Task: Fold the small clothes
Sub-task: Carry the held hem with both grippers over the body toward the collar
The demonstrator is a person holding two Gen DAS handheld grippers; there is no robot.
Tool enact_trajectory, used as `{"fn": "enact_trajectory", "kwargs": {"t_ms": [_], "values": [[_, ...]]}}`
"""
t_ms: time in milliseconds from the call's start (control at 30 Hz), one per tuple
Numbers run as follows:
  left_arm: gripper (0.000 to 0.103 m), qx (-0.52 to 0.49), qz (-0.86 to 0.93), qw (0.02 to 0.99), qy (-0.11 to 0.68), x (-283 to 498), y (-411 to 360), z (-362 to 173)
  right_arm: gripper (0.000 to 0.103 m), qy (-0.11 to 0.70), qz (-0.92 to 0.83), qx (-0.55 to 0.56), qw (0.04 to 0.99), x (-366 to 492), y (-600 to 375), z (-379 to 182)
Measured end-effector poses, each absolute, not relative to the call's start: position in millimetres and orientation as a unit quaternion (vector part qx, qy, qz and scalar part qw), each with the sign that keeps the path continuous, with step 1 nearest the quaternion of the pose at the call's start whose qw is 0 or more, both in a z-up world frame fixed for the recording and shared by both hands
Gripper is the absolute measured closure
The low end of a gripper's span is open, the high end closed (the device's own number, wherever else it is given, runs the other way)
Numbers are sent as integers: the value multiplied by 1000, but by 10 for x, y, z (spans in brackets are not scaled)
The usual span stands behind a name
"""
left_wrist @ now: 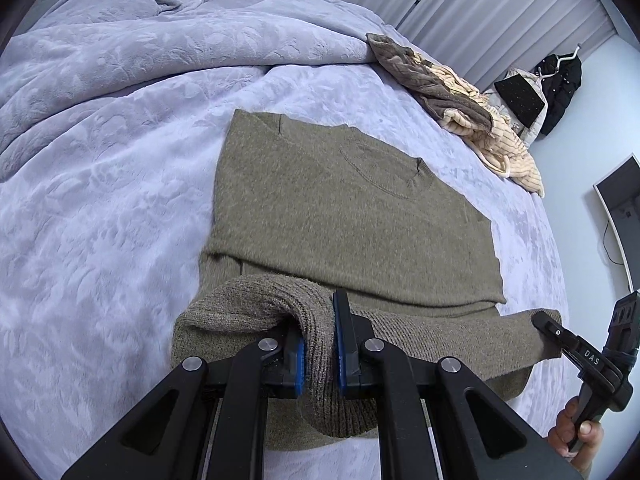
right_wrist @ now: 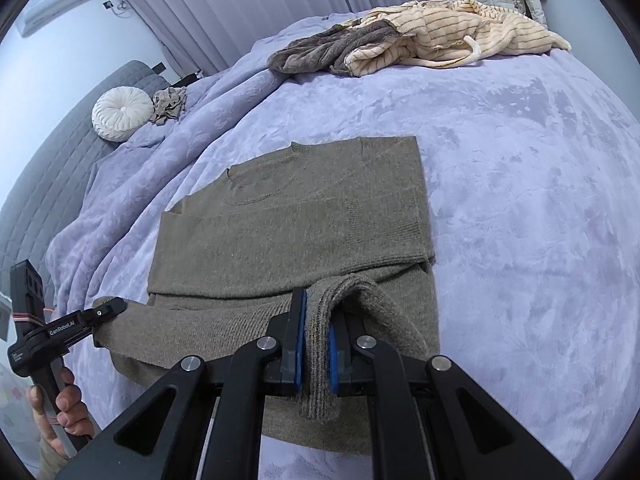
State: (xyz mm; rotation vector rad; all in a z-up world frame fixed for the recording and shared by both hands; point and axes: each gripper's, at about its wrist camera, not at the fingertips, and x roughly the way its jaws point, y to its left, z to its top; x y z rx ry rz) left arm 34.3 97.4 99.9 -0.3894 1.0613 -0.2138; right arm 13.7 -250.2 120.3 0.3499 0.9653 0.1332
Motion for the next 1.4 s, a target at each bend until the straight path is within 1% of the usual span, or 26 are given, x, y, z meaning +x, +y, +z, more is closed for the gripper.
{"fn": "enact_trajectory", "kwargs": {"t_ms": [200, 1000, 1400], "values": [[90, -180, -103, 835, 510, 568, 932, 998, 93, 467, 58, 172, 865, 394, -2534, 1176], [90, -174, -106, 828, 522, 1182, 851, 1009, 93, 472, 52, 191, 859, 969, -2633, 1125], [90, -176, -104, 819, 536, 1526, 869, 933, 93, 480, 44, 191, 855, 1278, -2615, 1069]]}}
